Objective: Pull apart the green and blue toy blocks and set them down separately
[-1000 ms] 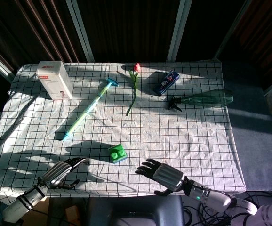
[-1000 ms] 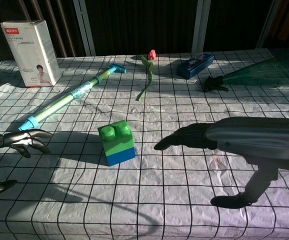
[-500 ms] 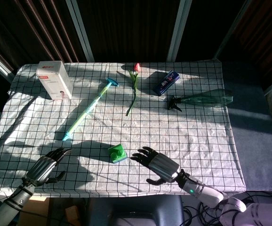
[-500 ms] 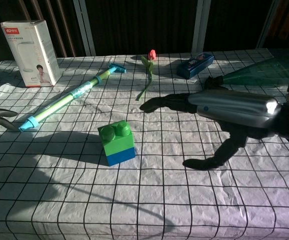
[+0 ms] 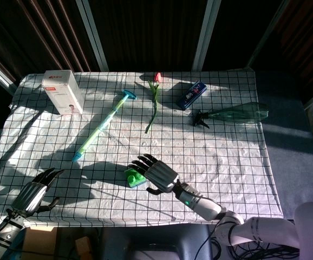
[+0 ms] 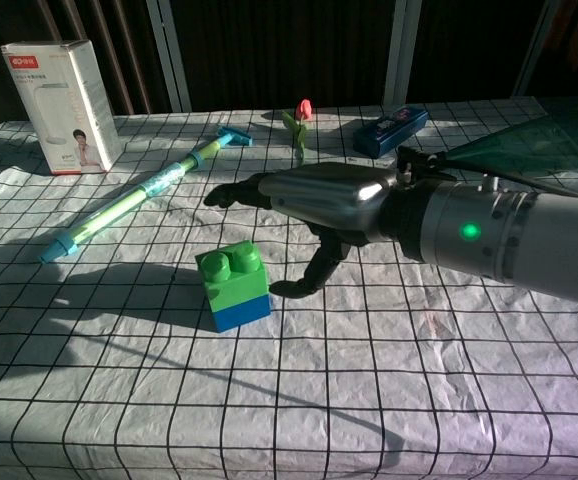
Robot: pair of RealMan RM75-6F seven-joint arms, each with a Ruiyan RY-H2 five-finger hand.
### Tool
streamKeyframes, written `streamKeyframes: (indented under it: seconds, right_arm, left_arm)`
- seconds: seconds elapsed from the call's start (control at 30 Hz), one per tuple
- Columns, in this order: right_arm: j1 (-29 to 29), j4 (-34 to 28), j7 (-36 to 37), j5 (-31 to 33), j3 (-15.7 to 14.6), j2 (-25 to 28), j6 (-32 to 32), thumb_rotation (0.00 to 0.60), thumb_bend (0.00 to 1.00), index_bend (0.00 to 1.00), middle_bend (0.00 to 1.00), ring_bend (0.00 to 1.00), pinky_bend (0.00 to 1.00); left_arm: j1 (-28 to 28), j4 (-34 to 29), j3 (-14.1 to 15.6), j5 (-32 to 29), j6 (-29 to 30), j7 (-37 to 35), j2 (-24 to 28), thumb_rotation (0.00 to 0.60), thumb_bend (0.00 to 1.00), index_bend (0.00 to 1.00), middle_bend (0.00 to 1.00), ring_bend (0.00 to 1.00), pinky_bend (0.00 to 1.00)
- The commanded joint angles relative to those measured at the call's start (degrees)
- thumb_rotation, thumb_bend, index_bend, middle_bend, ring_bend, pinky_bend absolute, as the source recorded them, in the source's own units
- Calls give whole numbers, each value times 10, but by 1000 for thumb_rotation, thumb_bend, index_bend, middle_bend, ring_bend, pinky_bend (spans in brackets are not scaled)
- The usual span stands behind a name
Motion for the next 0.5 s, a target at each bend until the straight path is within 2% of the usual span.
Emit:
streamKeyframes:
  seconds: [0.03,0.23,0.37,0.5]
  right_arm:
    - [32,30,-53,63,18,-25,-30,600,239,29,77,0,82]
    - [53,49,-80,123,19,-48,-33,600,270,117,111,0,82]
    - [62,60,-73,136,17,-59,-33,600,307,118,138,17,113]
    - [68,74,-59,137,17,-72,-29,600,340,189,186,58,149]
  left_arm:
    - [1,3,0,-2,-3,-2,0,600,385,0,138,39,156]
    - [2,7,-2,-1,-4,-13,-3,600,368,0,138,39,156]
    - [2,8,-1,0,-8,-13,-3,600,366,0,138,40,156]
    - [3,7,-2,-1,-9,-14,-2,600,358,0,138,40,157]
